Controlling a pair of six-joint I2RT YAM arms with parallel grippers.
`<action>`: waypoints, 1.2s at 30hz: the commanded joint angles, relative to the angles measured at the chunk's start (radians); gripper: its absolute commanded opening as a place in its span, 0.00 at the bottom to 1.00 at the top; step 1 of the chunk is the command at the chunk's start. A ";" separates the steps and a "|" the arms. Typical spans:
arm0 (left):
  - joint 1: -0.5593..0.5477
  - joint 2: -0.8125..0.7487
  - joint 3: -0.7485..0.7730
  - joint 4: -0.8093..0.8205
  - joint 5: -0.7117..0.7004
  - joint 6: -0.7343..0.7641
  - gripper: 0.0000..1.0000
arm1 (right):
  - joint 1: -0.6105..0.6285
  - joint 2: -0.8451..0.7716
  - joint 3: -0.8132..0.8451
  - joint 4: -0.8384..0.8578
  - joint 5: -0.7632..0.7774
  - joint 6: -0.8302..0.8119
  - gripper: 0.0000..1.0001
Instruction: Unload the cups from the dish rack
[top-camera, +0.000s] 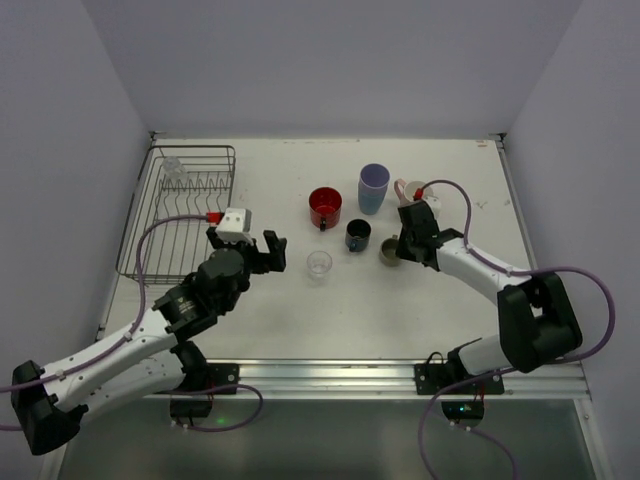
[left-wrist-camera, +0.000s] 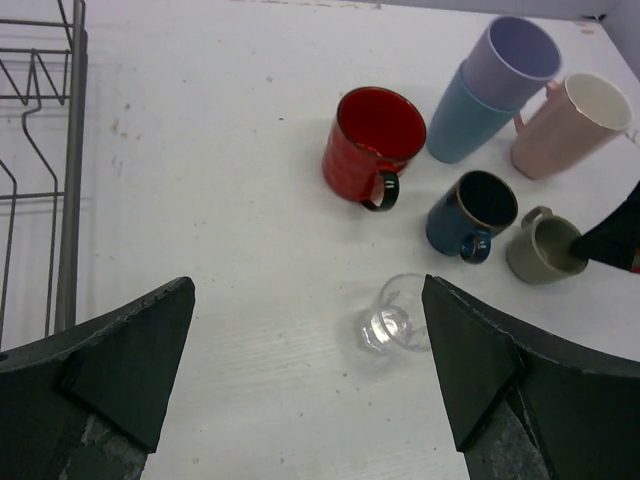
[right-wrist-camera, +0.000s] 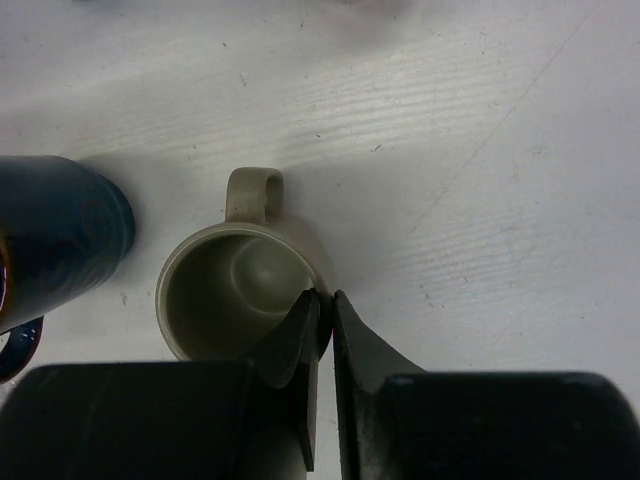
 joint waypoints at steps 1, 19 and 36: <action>0.094 0.057 0.109 -0.036 0.013 -0.047 1.00 | -0.003 0.024 0.053 0.051 -0.003 -0.008 0.12; 0.840 0.599 0.684 -0.071 0.378 -0.024 0.89 | 0.000 -0.600 -0.215 0.215 -0.282 0.064 0.65; 1.058 1.122 0.990 -0.050 0.436 0.189 0.81 | 0.002 -0.828 -0.353 0.285 -0.459 0.056 0.64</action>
